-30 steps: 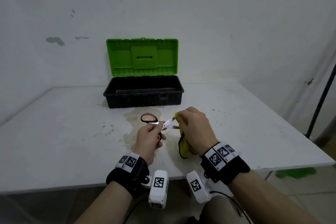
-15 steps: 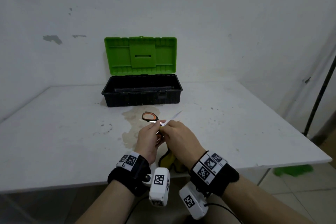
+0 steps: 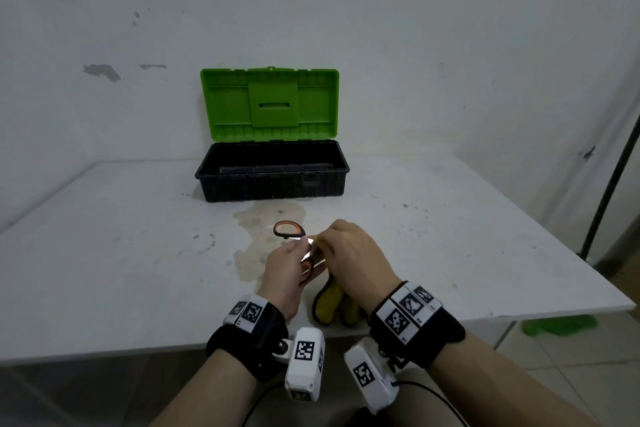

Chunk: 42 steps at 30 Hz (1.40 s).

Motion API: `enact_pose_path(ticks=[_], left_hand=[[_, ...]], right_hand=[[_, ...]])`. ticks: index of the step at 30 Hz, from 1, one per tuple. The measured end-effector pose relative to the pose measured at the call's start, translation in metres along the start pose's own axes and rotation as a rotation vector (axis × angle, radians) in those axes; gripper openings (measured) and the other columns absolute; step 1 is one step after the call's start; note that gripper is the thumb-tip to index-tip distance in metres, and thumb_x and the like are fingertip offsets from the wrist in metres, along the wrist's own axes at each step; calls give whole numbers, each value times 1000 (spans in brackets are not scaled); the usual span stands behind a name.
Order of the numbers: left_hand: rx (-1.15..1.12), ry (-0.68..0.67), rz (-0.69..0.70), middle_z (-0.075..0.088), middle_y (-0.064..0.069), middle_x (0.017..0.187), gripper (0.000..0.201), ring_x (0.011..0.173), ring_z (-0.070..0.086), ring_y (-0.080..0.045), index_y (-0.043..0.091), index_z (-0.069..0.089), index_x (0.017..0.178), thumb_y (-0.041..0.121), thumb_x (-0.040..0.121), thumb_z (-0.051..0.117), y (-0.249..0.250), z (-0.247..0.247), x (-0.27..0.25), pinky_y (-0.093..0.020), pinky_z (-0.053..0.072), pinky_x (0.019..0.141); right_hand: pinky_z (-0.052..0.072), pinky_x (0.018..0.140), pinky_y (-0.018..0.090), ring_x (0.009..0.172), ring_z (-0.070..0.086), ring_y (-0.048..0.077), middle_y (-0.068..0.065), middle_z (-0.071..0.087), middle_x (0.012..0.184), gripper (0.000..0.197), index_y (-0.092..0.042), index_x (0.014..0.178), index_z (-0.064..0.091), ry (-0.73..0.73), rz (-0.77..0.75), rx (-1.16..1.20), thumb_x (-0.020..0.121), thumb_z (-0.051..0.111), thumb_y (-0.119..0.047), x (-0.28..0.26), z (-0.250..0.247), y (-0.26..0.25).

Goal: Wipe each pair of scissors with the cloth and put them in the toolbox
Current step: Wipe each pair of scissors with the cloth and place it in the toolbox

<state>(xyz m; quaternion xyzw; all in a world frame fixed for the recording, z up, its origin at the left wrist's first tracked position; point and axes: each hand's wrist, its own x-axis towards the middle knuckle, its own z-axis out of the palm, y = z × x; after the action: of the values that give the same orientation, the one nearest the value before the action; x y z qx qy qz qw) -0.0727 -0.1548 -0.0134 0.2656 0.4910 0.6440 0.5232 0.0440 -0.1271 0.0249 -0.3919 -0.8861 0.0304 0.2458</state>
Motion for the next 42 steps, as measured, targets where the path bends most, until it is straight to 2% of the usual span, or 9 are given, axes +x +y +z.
enact_pose_path(ticks=[5,10,13,18,23,29,32,36,42], left_hand=[[45,30,25,76,-11,98,26,86,72,-18,5,74,103,16,102,50,0,-3,4,-30,58,72],[-8,-38,6,76,-15,104,20,98,73,-27,-5,67,109,6,99,54,1,-9,6,-40,58,88],[50,-76,21,74,-17,107,17,102,72,-30,-5,67,109,2,97,56,-4,-8,6,-41,56,93],[149,-107,44,73,-26,101,15,100,70,-34,-4,70,104,0,94,59,-9,-5,6,-39,57,91],[257,-178,84,66,-37,104,16,94,66,-36,-7,70,99,-3,95,55,-10,-7,6,-47,55,96],[200,-144,79,74,-22,103,18,97,73,-28,-5,65,110,-5,95,55,1,-15,7,-35,57,92],[223,-164,80,75,-21,99,16,93,74,-26,-4,68,106,-4,96,55,0,-13,7,-31,58,86],[297,-212,113,66,-37,99,18,90,64,-33,-6,69,101,-6,95,52,-6,-8,6,-43,56,90],[226,-166,93,75,-21,101,18,97,74,-28,-2,68,106,-5,96,53,-3,-13,2,-32,59,86]], right_hand=[[50,75,30,91,59,20,2,64,98,22,-19,100,70,-83,-64,9,89,54,-8,-8,8,-2],[47,74,29,85,57,17,1,62,91,18,-15,91,71,20,52,88,95,54,-17,-4,-12,15],[48,75,32,86,57,19,3,64,91,15,-13,91,70,-16,49,89,94,56,-18,-1,-15,17],[47,76,35,88,58,24,6,63,91,18,-12,88,70,-158,-3,-19,93,53,-15,-2,-9,17],[47,76,37,88,56,23,7,64,91,17,-10,90,70,-111,-62,31,93,53,-14,2,-12,16],[47,75,33,89,59,22,5,65,93,22,-12,92,73,-200,-36,-16,96,53,-21,-3,-17,26],[48,75,33,87,58,20,3,65,91,19,-13,90,72,-95,-71,21,94,55,-20,-2,-21,22],[48,77,36,88,57,24,6,64,92,17,-10,92,71,-76,-120,44,93,55,-16,2,-18,10],[47,77,32,89,58,22,5,64,94,19,-10,93,73,-121,-44,7,93,55,-16,-1,-25,25]])
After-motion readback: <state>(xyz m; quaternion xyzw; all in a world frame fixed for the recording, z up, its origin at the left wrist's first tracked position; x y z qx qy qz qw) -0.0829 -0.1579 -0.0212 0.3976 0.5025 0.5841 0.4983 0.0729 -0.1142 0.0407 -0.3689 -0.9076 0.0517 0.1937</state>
